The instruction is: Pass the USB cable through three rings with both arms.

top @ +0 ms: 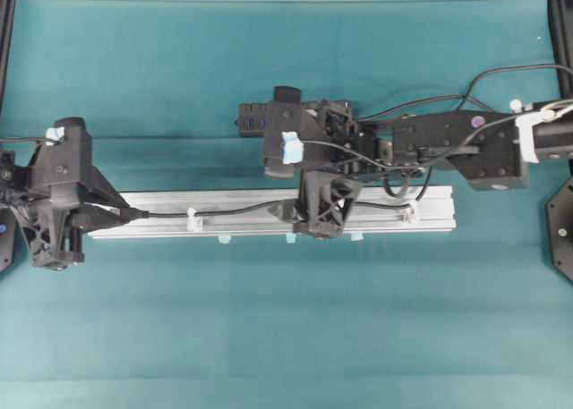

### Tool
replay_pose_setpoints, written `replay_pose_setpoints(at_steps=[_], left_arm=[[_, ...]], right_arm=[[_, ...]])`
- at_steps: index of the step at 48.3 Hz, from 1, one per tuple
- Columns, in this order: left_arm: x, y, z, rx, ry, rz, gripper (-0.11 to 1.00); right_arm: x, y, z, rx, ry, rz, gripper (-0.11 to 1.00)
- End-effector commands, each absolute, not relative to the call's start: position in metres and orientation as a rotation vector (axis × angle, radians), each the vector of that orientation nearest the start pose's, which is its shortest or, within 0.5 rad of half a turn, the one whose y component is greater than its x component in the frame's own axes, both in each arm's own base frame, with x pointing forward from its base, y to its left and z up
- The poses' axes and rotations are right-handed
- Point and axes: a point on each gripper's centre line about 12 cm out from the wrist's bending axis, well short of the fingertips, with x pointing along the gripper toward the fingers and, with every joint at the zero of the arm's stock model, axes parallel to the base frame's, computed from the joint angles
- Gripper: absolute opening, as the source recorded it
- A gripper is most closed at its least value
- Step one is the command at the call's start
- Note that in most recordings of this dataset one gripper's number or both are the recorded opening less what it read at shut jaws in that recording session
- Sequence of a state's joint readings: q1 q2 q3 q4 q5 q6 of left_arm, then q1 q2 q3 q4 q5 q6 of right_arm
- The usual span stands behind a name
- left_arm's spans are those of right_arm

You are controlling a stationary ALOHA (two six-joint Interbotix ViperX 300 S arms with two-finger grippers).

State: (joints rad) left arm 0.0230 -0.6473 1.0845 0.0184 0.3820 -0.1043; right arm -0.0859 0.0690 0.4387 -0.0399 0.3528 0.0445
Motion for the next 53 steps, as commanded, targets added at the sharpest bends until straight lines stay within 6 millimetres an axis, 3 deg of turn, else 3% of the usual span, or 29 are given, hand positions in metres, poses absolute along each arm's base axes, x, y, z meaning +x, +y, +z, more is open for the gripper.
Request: replay_pose_setpoints(at_steps=[1, 30, 53], left_arm=[[0.223, 0.006, 0.2, -0.087, 0.778, 0.061, 0.25], [0.221, 0.006, 0.213, -0.087, 0.722, 0.062, 0.25], [0.221, 0.007, 0.214, -0.085, 0.718, 0.063, 0.25]], right_arm=[[0.416, -0.037, 0.201, 0.033, 0.812, -0.096, 0.69], [0.393, -0.037, 0.196, 0.041, 0.829, -0.1, 0.69], [0.367, -0.033, 0.218, 0.035, 0.726, -0.094, 0.69]])
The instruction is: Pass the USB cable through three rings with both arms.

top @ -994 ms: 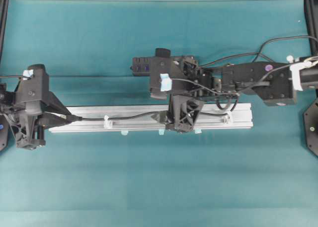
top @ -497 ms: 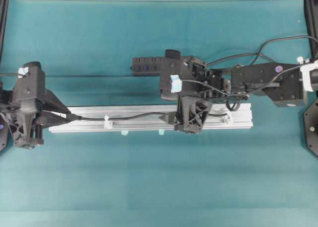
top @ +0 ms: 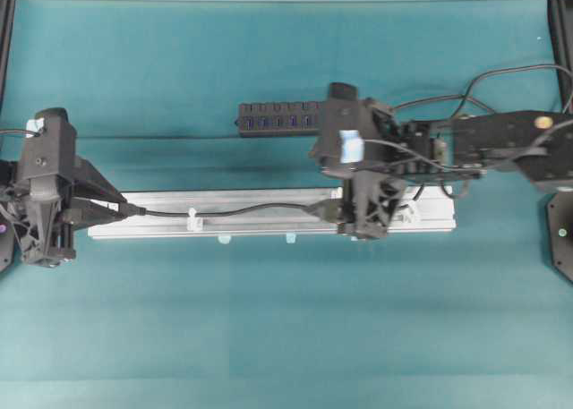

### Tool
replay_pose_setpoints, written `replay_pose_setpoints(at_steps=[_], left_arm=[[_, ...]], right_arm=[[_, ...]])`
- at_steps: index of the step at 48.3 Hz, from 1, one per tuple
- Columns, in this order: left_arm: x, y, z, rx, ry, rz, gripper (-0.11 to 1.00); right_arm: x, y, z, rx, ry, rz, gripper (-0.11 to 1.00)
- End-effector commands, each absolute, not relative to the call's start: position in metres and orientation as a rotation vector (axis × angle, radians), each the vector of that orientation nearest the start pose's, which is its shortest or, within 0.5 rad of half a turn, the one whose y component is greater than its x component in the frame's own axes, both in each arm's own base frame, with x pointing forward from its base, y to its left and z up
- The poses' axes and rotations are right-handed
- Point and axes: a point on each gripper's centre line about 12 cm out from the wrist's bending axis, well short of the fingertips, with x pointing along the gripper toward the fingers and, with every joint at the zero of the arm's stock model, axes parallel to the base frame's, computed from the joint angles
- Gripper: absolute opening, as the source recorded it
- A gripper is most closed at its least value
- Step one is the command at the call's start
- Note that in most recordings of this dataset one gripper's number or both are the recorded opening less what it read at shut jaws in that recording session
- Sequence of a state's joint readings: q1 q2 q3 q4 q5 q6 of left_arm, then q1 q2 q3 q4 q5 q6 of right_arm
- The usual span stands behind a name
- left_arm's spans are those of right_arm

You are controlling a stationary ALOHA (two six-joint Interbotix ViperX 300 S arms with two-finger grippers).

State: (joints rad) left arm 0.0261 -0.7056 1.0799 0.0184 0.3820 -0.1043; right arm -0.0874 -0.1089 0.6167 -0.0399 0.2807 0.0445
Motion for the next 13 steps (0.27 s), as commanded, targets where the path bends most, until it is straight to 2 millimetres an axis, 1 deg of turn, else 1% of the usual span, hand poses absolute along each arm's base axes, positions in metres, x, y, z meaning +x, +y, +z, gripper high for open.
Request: replay_pose_setpoints(at_steps=[1, 7, 13], left_arm=[[0.221, 0.007, 0.214, -0.085, 0.719, 0.063, 0.25], [0.221, 0.007, 0.214, -0.085, 0.716, 0.063, 0.25], [0.222, 0.007, 0.215, -0.081, 0.713, 0.063, 0.25]], right_arm=[[0.365, -0.032, 0.219, 0.032, 0.717, -0.093, 0.69], [0.354, -0.023, 0.225, 0.019, 0.661, -0.068, 0.69], [0.338, -0.016, 0.229, 0.014, 0.589, -0.048, 0.69]])
